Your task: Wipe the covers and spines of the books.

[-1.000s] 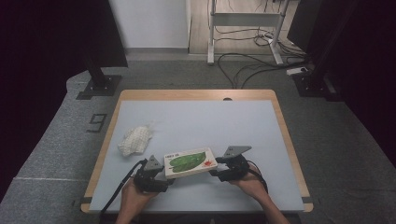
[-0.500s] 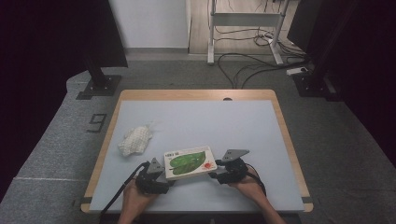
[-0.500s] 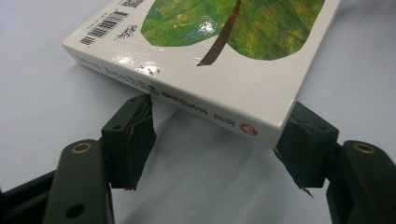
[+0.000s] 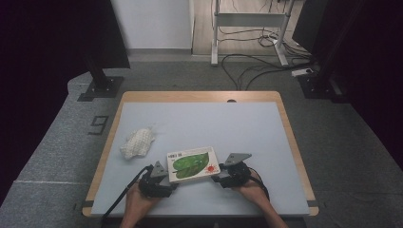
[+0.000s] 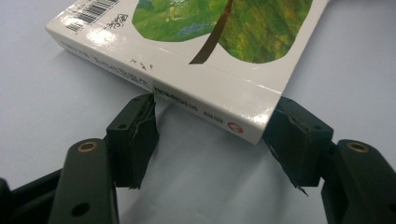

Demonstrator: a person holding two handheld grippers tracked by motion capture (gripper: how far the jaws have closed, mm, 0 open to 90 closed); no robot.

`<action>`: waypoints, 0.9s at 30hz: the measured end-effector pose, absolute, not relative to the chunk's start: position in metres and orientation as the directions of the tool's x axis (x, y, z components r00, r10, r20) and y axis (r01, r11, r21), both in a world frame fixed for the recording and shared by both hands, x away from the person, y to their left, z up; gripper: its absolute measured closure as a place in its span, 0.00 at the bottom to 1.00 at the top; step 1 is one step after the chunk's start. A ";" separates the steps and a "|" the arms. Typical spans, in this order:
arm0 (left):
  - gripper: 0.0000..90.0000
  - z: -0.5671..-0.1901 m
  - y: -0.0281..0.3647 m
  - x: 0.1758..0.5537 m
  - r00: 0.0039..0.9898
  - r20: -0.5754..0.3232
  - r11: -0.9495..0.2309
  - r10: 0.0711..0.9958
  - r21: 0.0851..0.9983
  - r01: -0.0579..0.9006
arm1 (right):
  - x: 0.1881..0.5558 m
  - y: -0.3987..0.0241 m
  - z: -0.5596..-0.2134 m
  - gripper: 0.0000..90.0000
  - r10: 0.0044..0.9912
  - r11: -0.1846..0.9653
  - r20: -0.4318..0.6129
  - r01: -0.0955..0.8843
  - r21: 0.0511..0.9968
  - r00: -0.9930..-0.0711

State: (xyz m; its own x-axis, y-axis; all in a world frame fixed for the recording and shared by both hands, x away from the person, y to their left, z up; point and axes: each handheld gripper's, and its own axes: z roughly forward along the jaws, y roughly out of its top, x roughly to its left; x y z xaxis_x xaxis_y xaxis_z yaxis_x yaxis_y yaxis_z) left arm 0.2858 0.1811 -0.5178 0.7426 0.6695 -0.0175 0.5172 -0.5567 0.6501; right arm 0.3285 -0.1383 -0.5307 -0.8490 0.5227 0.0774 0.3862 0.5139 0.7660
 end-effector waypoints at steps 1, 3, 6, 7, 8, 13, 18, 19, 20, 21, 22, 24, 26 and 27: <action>0.39 -0.518 0.182 0.285 0.745 -0.020 -0.558 0.666 0.649 0.516 | 0.328 -0.138 -0.531 0.43 0.520 0.521 0.072 0.383 0.762 -0.851; 0.38 -0.517 0.184 0.283 0.750 -0.024 -0.561 0.661 0.649 0.515 | 0.327 -0.138 -0.531 0.41 0.516 0.532 0.053 0.368 0.763 -0.855; 0.38 -0.515 0.194 0.280 0.744 -0.026 -0.549 0.668 0.657 0.516 | 0.327 -0.142 -0.530 0.41 0.520 0.509 0.075 0.379 0.773 -0.851; 0.38 -0.513 0.198 0.280 0.743 -0.035 -0.540 0.669 0.664 0.517 | 0.326 -0.144 -0.530 0.40 0.525 0.507 0.071 0.379 0.774 -0.848; 0.37 -0.512 0.201 0.281 0.739 -0.042 -0.531 0.672 0.668 0.521 | 0.326 -0.146 -0.530 0.40 0.529 0.504 0.073 0.382 0.775 -0.845; 0.30 -0.508 0.209 0.284 0.733 -0.047 -0.521 0.678 0.673 0.525 | 0.325 -0.156 -0.527 0.33 0.551 0.489 0.058 0.379 0.786 -0.832; 0.24 -0.501 0.218 0.287 0.734 -0.061 -0.516 0.676 0.672 0.531 | 0.323 -0.171 -0.525 0.24 0.572 0.496 0.039 0.384 0.779 -0.819; 0.23 -0.499 0.220 0.288 0.731 -0.062 -0.511 0.679 0.675 0.532 | 0.322 -0.175 -0.524 0.21 0.580 0.496 0.037 0.389 0.776 -0.814; 0.22 -0.496 0.222 0.289 0.730 -0.065 -0.505 0.681 0.679 0.532 | 0.321 -0.178 -0.524 0.19 0.592 0.500 0.026 0.393 0.772 -0.805; 0.21 -0.493 0.224 0.291 0.727 -0.072 -0.497 0.683 0.684 0.534 | 0.320 -0.181 -0.523 0.17 0.599 0.506 0.013 0.392 0.769 -0.800; 0.19 -0.490 0.226 0.293 0.727 -0.074 -0.495 0.683 0.686 0.534 | 0.319 -0.184 -0.523 0.15 0.602 0.511 0.006 0.391 0.765 -0.798; 0.16 -0.483 0.229 0.296 0.729 -0.055 -0.502 0.682 0.690 0.521 | 0.317 -0.191 -0.523 0.14 0.617 0.512 -0.003 0.399 0.761 -0.787; 0.15 -0.476 0.232 0.300 0.731 -0.046 -0.504 0.681 0.694 0.514 | 0.315 -0.198 -0.524 0.11 0.628 0.516 -0.005 0.411 0.751 -0.778; 0.15 -0.473 0.233 0.303 0.727 -0.041 -0.503 0.685 0.695 0.513 | 0.314 -0.202 -0.525 0.08 0.634 0.518 -0.007 0.418 0.746 -0.773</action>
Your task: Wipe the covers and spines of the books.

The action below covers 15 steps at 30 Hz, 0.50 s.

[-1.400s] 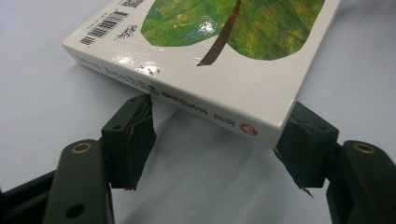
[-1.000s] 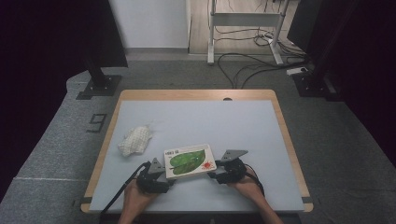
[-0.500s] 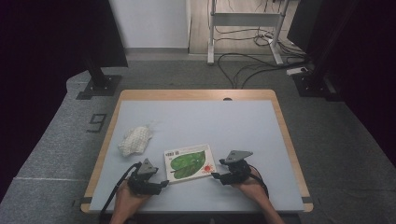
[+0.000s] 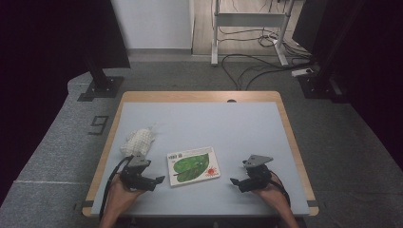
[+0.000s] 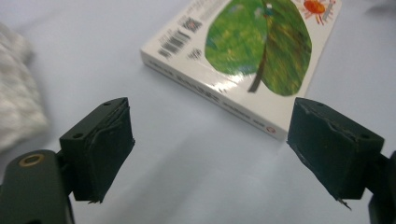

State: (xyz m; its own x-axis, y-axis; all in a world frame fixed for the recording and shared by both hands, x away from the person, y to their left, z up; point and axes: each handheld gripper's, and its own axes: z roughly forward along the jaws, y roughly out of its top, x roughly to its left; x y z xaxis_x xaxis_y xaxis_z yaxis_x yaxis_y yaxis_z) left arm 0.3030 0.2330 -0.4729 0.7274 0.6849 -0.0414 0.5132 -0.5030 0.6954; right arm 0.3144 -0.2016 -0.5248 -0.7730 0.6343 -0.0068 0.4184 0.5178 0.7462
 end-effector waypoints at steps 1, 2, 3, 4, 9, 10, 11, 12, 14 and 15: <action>0.14 -0.470 0.234 0.306 0.724 -0.039 -0.499 0.689 0.698 0.513 | 0.314 -0.205 -0.526 0.04 0.641 0.520 -0.008 0.426 0.741 -0.768; 0.13 -0.466 0.236 0.308 0.721 -0.037 -0.495 0.692 0.703 0.511 | 0.313 -0.208 -0.526 0.02 0.648 0.519 -0.009 0.433 0.737 -0.762; 0.13 -0.464 0.238 0.311 0.717 -0.034 -0.491 0.696 0.706 0.511 | 0.312 -0.211 -0.527 0.01 0.652 0.520 -0.012 0.437 0.734 -0.758; 0.12 -0.461 0.240 0.314 0.711 -0.030 -0.489 0.702 0.705 0.514 | 0.312 -0.213 -0.528 0.00 0.657 0.520 -0.015 0.439 0.733 -0.753; 0.00 -0.450 0.251 0.329 0.688 -0.008 -0.490 0.725 0.696 0.525 | 0.313 -0.219 -0.536 0.00 0.668 0.520 0.003 0.470 0.713 -0.744; 0.00 -0.448 0.254 0.332 0.681 -0.007 -0.485 0.732 0.697 0.529 | 0.313 -0.221 -0.536 0.00 0.672 0.508 0.013 0.474 0.719 -0.741; 0.00 -0.446 0.256 0.335 0.674 -0.005 -0.480 0.739 0.698 0.532 | 0.313 -0.221 -0.536 0.00 0.673 0.506 0.013 0.475 0.720 -0.739; 0.00 -0.444 0.259 0.337 0.668 -0.002 -0.477 0.744 0.698 0.534 | 0.313 -0.221 -0.536 0.00 0.673 0.509 0.010 0.473 0.719 -0.739; 0.00 -0.441 0.263 0.342 0.652 0.013 -0.474 0.758 0.697 0.538 | 0.313 -0.221 -0.536 0.00 0.674 0.509 0.006 0.471 0.720 -0.738; 0.00 -0.439 0.265 0.345 0.648 0.015 -0.472 0.761 0.699 0.537 | 0.313 -0.220 -0.536 0.00 0.675 0.509 0.006 0.471 0.721 -0.738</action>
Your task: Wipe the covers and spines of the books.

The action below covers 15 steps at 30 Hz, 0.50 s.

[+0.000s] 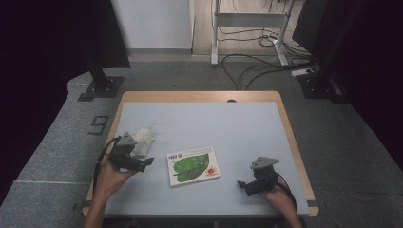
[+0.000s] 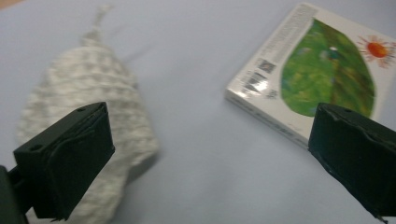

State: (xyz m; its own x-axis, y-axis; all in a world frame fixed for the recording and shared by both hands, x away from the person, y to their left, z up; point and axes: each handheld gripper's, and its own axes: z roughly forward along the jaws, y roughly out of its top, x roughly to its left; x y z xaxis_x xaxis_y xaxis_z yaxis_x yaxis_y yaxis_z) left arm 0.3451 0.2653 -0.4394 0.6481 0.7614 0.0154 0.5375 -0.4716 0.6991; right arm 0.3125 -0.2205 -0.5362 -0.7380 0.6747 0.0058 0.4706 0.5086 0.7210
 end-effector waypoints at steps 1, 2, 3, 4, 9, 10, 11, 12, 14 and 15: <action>0.00 -0.438 0.267 0.348 0.642 0.023 -0.471 0.766 0.700 0.537 | 0.312 -0.221 -0.536 0.00 0.675 0.508 0.006 0.470 0.721 -0.738; 0.00 -0.438 0.269 0.352 0.638 0.027 -0.472 0.769 0.697 0.540 | 0.313 -0.221 -0.536 0.00 0.675 0.508 0.006 0.471 0.721 -0.738; 0.00 -0.437 0.272 0.356 0.638 0.031 -0.477 0.770 0.692 0.542 | 0.313 -0.221 -0.536 0.00 0.675 0.508 0.007 0.471 0.721 -0.738; 0.01 -0.436 0.274 0.360 0.633 0.030 -0.473 0.773 0.693 0.545 | 0.313 -0.221 -0.536 0.00 0.675 0.507 0.007 0.471 0.722 -0.738; 0.04 -0.438 0.286 0.380 0.602 0.024 -0.451 0.798 0.687 0.570 | 0.312 -0.221 -0.536 0.00 0.676 0.506 0.007 0.471 0.723 -0.737; 0.05 -0.439 0.288 0.384 0.598 0.013 -0.443 0.801 0.686 0.578 | 0.312 -0.221 -0.536 0.00 0.676 0.505 0.008 0.472 0.723 -0.736; 0.06 -0.440 0.289 0.387 0.594 0.010 -0.437 0.805 0.687 0.581 | 0.312 -0.221 -0.537 0.00 0.676 0.505 0.008 0.471 0.723 -0.736; 0.08 -0.442 0.291 0.390 0.589 0.003 -0.429 0.808 0.688 0.585 | 0.312 -0.221 -0.537 0.00 0.676 0.505 0.008 0.471 0.723 -0.737; 0.10 -0.448 0.292 0.396 0.584 -0.005 -0.425 0.812 0.680 0.597 | 0.312 -0.221 -0.537 0.00 0.677 0.504 0.008 0.471 0.723 -0.736; 0.12 -0.451 0.292 0.399 0.582 0.000 -0.431 0.813 0.672 0.602 | 0.312 -0.221 -0.537 0.00 0.677 0.504 0.008 0.471 0.724 -0.736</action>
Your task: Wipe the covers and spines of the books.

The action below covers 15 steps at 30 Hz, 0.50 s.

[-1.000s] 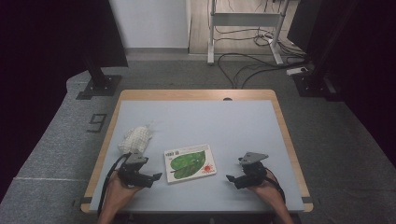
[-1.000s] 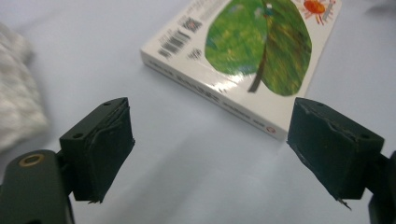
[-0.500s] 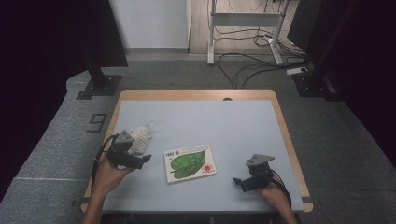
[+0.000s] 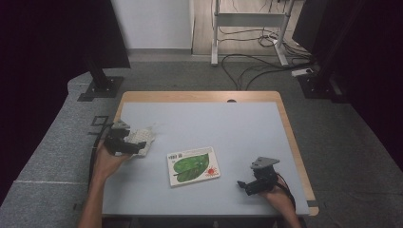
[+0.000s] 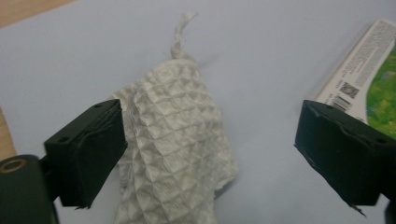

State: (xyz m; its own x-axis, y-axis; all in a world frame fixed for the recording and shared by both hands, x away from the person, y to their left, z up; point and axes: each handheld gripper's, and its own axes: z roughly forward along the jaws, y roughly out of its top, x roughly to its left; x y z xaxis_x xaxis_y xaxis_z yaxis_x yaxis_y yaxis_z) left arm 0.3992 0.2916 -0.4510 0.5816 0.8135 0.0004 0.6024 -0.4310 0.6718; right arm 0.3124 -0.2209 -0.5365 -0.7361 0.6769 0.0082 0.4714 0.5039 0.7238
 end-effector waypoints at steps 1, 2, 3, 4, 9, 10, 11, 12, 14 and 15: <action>0.13 -0.454 0.291 0.402 0.580 0.008 -0.439 0.815 0.662 0.607 | 0.312 -0.221 -0.537 0.00 0.677 0.504 0.008 0.471 0.724 -0.736; 0.14 -0.457 0.290 0.404 0.577 0.007 -0.439 0.816 0.657 0.613 | 0.312 -0.221 -0.537 0.00 0.677 0.503 0.008 0.471 0.724 -0.736; 0.15 -0.460 0.290 0.407 0.574 0.012 -0.444 0.819 0.646 0.620 | 0.312 -0.221 -0.537 0.00 0.677 0.503 0.009 0.472 0.724 -0.736; 0.16 -0.463 0.289 0.409 0.570 0.017 -0.447 0.821 0.639 0.626 | 0.312 -0.221 -0.537 0.00 0.677 0.503 0.009 0.472 0.724 -0.736; 0.18 -0.479 0.289 0.418 0.558 0.038 -0.470 0.829 0.589 0.657 | 0.312 -0.221 -0.537 0.01 0.678 0.502 0.009 0.472 0.725 -0.735; 0.20 -0.481 0.290 0.420 0.552 0.036 -0.466 0.833 0.584 0.665 | 0.312 -0.221 -0.537 0.01 0.678 0.501 0.009 0.472 0.725 -0.735; 0.23 -0.484 0.291 0.421 0.545 0.032 -0.458 0.838 0.584 0.670 | 0.312 -0.221 -0.537 0.01 0.678 0.501 0.010 0.472 0.725 -0.735; 0.27 -0.487 0.292 0.421 0.540 0.020 -0.446 0.842 0.589 0.673 | 0.312 -0.221 -0.537 0.01 0.678 0.501 0.010 0.472 0.725 -0.735; 0.33 -0.493 0.293 0.423 0.529 -0.012 -0.419 0.849 0.596 0.685 | 0.312 -0.221 -0.537 0.01 0.678 0.501 0.010 0.472 0.725 -0.735; 0.37 -0.496 0.294 0.423 0.525 -0.018 -0.412 0.851 0.597 0.688 | 0.312 -0.221 -0.537 0.01 0.678 0.501 0.010 0.472 0.725 -0.735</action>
State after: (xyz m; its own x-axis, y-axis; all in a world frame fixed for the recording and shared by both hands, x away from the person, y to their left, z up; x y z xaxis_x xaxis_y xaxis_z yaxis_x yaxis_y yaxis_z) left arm 0.4230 0.2939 -0.4956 0.5254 0.8507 -0.0181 0.6879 -0.4122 0.5974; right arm 0.3124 -0.2211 -0.5365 -0.7349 0.6782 0.0098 0.4720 0.5011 0.7253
